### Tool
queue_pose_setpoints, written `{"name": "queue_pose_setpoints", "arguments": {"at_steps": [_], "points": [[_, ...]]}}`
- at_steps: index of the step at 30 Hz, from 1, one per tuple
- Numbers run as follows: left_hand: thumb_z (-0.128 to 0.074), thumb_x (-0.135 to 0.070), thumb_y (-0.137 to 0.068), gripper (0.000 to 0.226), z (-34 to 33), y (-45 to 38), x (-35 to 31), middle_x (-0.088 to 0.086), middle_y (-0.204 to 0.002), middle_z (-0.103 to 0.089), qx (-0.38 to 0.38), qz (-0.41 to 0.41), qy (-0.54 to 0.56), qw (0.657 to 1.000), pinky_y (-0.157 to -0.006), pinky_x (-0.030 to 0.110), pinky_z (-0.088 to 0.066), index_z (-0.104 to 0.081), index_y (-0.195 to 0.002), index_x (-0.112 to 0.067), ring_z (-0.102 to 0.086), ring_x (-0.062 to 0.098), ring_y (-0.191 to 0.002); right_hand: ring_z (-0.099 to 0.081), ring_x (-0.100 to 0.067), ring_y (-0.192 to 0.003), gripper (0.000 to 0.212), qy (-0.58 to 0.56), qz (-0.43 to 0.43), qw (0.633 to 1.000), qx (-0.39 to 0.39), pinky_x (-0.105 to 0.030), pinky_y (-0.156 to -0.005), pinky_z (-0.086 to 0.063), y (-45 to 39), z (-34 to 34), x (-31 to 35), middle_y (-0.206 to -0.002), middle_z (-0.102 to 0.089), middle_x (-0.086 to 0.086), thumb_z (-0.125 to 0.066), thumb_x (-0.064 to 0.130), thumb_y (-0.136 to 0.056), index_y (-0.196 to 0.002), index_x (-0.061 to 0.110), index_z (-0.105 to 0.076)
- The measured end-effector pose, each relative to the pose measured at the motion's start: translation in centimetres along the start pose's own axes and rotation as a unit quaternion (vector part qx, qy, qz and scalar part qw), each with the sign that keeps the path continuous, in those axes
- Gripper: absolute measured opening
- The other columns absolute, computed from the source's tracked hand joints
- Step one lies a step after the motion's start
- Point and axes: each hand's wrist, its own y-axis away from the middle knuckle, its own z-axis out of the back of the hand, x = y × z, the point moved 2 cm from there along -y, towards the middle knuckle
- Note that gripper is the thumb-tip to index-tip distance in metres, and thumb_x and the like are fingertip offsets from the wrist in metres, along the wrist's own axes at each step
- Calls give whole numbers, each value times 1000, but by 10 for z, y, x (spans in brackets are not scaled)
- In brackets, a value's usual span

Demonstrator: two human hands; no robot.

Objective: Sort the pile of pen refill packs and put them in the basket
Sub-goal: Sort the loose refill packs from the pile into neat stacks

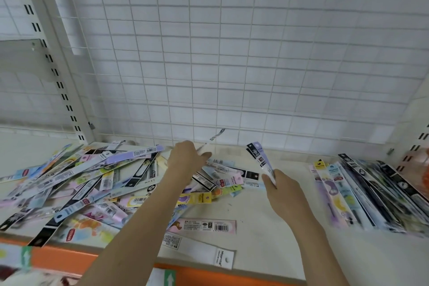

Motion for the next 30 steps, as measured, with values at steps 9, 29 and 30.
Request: {"name": "queue_pose_setpoints", "arguments": {"at_steps": [9, 29, 30], "points": [[-62, -11, -80, 11, 21, 31, 0, 4, -76, -57, -123, -13, 140, 983, -49, 24, -35, -53, -85, -8, -52, 23, -68, -37, -15, -52, 36, -23, -36, 999, -7, -27, -47, -27, 6, 3, -16, -58, -39, -1, -46, 20, -94, -61, 17, -30], [-59, -11, -87, 55, 26, 109, 32, 4, -120, -58, -143, -65, 283, 946, -78, 25, -41, -36, -137, -16, -58, 23, -106, -51, -24, -68, 34, 147, 4, 988, 39, -27, -55, -36, -20, -14, -9, -65, -45, 3, -49, 24, -92, -60, 22, -37], [-58, -11, -88, 56, 26, 110, 31, 4, -109, -62, -155, -68, 287, 943, -67, 25, -43, -34, -138, -17, -62, 21, -89, -51, -24, -68, 36, 145, 0, 989, 28, -27, -54, -36, -20, -13, -9, -64, -45, 4, -48, 25, -92, -58, 23, -35]]}}
